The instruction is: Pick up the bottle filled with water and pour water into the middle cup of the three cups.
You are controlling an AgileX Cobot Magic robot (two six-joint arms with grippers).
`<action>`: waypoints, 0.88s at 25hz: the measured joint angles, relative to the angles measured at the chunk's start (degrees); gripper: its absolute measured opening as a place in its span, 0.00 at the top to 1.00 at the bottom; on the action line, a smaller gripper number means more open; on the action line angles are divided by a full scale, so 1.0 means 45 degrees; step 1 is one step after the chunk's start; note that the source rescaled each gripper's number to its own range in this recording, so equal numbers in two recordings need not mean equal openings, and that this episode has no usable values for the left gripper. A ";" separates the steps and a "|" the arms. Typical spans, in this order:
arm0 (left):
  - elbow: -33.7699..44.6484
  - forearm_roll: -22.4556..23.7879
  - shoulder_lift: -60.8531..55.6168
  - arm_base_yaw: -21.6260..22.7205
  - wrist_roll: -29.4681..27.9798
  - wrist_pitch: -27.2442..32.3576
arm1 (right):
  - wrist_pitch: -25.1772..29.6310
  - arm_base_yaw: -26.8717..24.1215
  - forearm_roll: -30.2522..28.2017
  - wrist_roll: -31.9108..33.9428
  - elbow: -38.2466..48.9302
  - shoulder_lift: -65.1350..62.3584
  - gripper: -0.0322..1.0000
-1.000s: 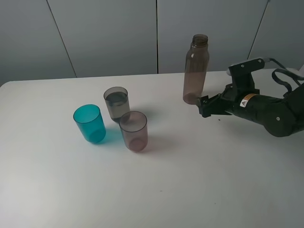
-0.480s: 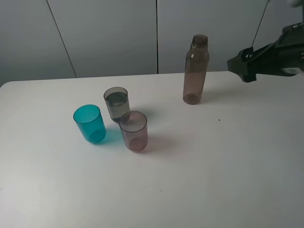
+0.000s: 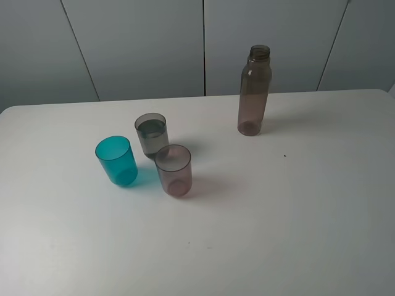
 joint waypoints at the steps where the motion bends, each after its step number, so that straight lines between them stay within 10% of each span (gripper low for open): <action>1: 0.0000 0.0000 0.0000 0.0000 0.0000 0.0000 | 0.0512 0.0000 0.0000 0.0000 0.0028 -0.0520 0.00; 22: 0.0000 0.0000 0.0000 0.0000 0.0090 0.0000 | 0.0860 0.0000 0.0105 0.0633 0.2785 -0.5637 0.00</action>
